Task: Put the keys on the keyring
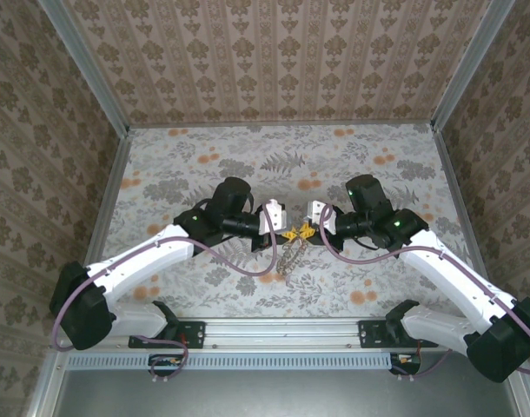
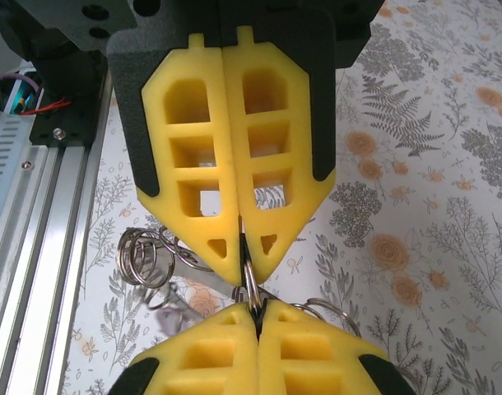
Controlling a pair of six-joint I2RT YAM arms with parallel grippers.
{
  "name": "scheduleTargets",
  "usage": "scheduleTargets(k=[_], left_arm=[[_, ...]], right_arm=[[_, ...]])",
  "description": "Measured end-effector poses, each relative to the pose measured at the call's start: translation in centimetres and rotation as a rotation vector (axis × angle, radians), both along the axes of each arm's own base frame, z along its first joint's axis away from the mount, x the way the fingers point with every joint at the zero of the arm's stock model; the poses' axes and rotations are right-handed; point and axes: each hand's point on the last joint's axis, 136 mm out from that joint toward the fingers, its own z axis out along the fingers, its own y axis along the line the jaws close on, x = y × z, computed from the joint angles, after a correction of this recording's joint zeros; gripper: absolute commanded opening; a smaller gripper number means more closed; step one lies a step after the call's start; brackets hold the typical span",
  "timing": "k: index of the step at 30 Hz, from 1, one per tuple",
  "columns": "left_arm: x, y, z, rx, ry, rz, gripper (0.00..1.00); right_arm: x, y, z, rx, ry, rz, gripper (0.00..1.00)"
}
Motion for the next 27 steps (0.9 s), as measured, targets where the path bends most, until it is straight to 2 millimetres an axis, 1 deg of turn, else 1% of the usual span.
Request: scheduleTargets(k=[1, 3, 9, 14, 17, 22, 25, 27], left_arm=[[0.0, 0.0, 0.0, 0.003, 0.002, 0.000, 0.00], [0.0, 0.0, 0.0, 0.003, 0.004, -0.001, 0.00], [0.2, -0.3, 0.4, -0.066, 0.035, -0.006, 0.00], [-0.1, -0.4, 0.8, -0.112, 0.054, -0.029, 0.00], [-0.1, -0.3, 1.1, -0.137, 0.052, -0.035, 0.00], [-0.3, -0.3, 1.6, -0.168, 0.040, -0.043, 0.00], [-0.3, -0.3, 1.8, -0.179, 0.034, -0.044, 0.00], [-0.3, -0.3, 1.9, -0.184, 0.033, -0.041, 0.00]], right_arm=[[0.0, 0.0, 0.0, -0.001, 0.001, 0.000, 0.03], [0.0, 0.0, 0.0, -0.001, -0.001, 0.001, 0.12], [0.1, -0.4, 0.3, 0.017, -0.022, -0.015, 0.14], [0.0, -0.6, 0.8, 0.039, -0.036, -0.029, 0.20], [0.1, -0.8, 1.1, 0.048, -0.045, -0.037, 0.22], [0.3, -1.0, 1.2, 0.051, -0.046, -0.046, 0.22], [0.2, -1.0, 1.2, 0.054, -0.045, -0.046, 0.14], [0.1, -0.9, 1.3, 0.059, -0.039, -0.042, 0.14]])
